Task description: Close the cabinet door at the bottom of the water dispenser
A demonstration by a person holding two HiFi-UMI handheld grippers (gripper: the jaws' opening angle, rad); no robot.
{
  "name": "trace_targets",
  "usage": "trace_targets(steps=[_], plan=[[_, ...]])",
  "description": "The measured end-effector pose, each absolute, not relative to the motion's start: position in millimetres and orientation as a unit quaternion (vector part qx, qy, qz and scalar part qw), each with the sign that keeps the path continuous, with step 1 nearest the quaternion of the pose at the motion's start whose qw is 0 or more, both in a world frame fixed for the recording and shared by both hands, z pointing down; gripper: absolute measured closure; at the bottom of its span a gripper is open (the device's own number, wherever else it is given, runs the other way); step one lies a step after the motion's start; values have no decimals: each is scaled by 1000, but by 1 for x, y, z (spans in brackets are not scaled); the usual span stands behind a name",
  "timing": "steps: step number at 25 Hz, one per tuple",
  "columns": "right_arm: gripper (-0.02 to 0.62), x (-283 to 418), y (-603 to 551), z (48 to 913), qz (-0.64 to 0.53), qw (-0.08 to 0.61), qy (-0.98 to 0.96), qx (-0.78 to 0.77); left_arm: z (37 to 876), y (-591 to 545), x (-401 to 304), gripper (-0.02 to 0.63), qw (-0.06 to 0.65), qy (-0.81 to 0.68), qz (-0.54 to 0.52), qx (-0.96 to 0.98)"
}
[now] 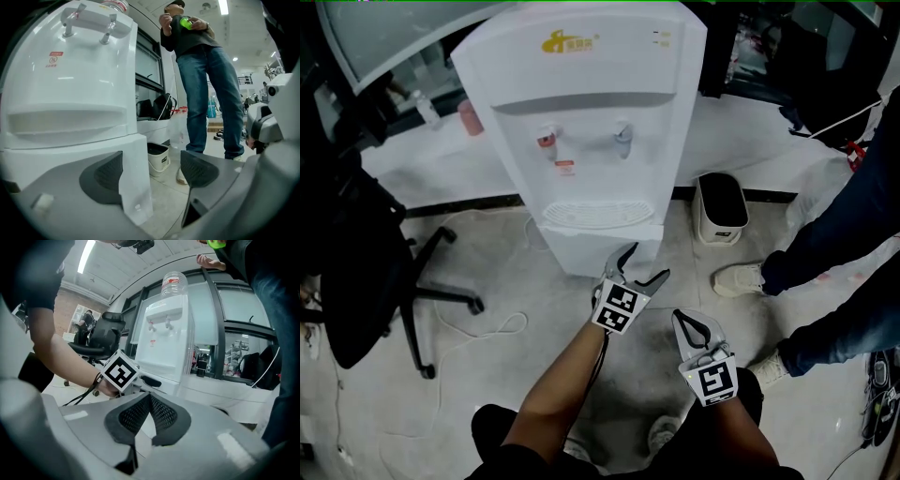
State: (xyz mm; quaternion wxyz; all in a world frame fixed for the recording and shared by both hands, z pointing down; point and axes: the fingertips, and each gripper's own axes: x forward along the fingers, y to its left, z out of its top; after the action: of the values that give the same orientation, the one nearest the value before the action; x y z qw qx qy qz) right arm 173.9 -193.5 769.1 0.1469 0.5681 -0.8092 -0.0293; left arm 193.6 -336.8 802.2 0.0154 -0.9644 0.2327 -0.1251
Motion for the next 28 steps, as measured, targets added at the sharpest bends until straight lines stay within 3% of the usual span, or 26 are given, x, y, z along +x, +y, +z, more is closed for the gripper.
trace_targets(steps=[23,25,28], plan=[[592,170,-189,770,-29,147,-809,568,784,-350,174,163,2,262,-93,-960],[592,168,-192,764,-26,134,-808,573,776,-340,164,176,2,265,-82,-961],[592,165,-197,752,-14,118,-804,583,763,-329,140,250,7,282,-68,-957]])
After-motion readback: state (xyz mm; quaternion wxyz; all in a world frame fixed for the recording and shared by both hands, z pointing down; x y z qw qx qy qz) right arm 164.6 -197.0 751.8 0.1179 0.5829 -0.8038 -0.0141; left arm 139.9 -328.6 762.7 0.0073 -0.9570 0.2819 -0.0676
